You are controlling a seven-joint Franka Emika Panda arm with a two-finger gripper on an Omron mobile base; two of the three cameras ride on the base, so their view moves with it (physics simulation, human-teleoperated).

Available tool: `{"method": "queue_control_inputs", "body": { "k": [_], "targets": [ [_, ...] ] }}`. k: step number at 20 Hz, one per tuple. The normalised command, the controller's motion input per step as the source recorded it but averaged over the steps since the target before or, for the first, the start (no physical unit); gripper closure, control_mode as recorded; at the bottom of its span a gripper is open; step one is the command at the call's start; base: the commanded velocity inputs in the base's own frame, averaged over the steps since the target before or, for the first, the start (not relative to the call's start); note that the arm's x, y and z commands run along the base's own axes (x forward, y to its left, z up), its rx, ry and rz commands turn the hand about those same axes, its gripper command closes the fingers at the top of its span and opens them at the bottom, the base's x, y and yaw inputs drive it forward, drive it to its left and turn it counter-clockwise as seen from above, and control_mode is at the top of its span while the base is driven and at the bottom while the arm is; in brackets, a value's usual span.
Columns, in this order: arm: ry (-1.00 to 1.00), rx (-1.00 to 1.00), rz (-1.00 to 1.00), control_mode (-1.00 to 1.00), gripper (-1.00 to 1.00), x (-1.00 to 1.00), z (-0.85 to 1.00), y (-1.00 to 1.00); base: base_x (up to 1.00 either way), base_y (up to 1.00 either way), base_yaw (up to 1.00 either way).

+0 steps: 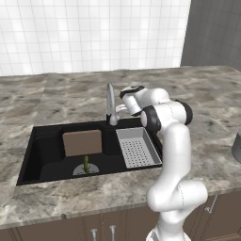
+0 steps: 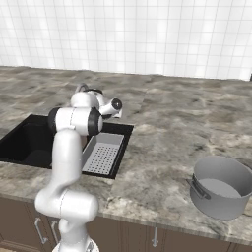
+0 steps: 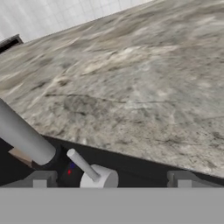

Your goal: Dump the squash from the pot into the sink. Then turn on the water and wash the squash. Then turn off the water and put the squash back in the pot.

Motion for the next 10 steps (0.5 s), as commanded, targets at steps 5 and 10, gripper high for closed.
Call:
{"method": "queue_control_inputs", "body": {
  "k": [5,10],
  "targets": [
    [0.00,0.00,-0.02,-1.00,-1.00,0.00,-0.06,0.07,0.00,0.00,0.00],
    [0.00,0.00,-0.01,-1.00,-1.00,0.01,-0.07,0.03,0.00,0.00,0.00]
  ]
}}
